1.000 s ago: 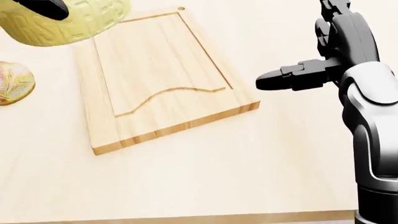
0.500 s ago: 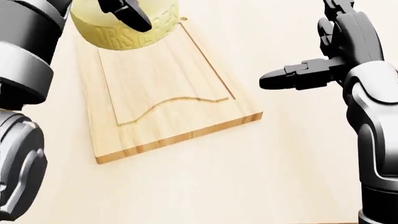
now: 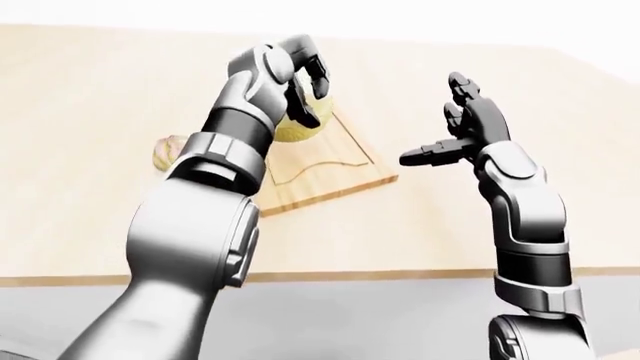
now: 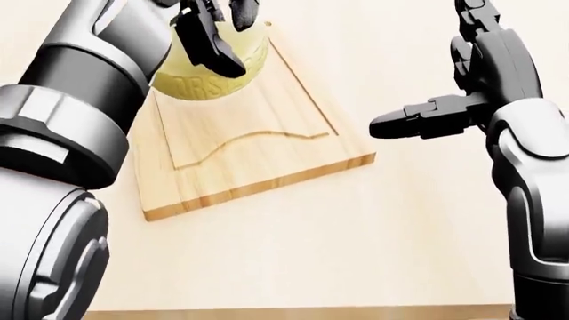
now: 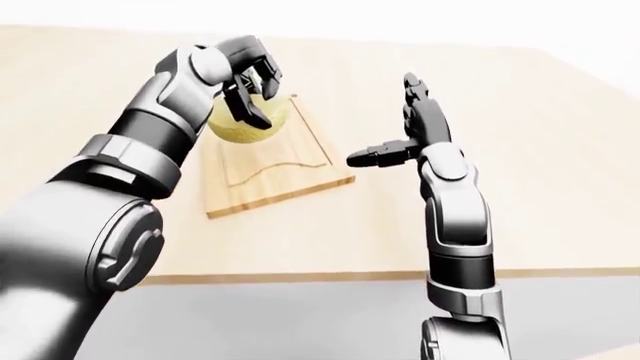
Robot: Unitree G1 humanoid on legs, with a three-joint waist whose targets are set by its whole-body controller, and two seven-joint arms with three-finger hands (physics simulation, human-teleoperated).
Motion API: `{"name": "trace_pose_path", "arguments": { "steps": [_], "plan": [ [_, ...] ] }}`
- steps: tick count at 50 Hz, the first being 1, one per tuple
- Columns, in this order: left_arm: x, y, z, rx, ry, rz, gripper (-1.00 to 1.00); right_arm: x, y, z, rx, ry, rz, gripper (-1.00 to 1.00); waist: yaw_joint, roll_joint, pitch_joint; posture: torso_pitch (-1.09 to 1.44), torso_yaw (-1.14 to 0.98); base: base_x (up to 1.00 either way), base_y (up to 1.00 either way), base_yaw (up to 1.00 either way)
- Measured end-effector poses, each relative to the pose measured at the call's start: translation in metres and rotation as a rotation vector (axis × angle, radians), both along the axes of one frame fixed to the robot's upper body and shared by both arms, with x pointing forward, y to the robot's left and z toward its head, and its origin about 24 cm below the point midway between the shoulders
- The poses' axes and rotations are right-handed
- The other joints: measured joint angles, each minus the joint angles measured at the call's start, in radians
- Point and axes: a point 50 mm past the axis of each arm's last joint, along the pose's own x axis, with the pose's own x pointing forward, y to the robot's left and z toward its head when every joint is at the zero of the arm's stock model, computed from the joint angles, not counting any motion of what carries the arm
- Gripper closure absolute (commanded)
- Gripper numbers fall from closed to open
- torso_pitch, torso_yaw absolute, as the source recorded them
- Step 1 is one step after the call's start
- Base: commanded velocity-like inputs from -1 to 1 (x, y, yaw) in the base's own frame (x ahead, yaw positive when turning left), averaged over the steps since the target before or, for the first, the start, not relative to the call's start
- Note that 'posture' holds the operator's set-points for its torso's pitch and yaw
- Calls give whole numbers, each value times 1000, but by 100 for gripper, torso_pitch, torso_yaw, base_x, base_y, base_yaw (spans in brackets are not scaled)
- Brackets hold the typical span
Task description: Place the bread and cheese on the cutting board.
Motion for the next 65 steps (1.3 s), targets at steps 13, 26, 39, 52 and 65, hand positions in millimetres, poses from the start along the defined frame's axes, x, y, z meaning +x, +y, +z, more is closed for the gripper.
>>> {"name": "trace_pose_path", "arguments": {
  "steps": [13, 26, 39, 52, 65],
  "plan": [
    [-4, -19, 5, -41, -22, -71, 96, -3, -3, -6, 0, 2, -2, -100, -2, 4, -9, 0, 0, 0, 0, 0],
    [1, -3, -31, -27, 70, -26, 95, -2, 0, -16, -2, 17, 1, -100, -4, 6, -9, 0, 0, 0, 0, 0],
    [1, -8, -22, -48, 5, -59, -100, -3, -4, -14, -5, 12, -3, -100, -4, 6, -18, 0, 0, 0, 0, 0],
    [1, 8, -3, -62, -4, -61, -100, -2, -3, -17, -9, 21, 0, -100, -6, 12, -13, 0, 0, 0, 0, 0],
    [-18, 92, 84, -32, -137, 6, -100, 2, 4, -12, -18, 21, 7, -100, -9, 27, -8, 0, 0, 0, 0, 0]
  ]
}}
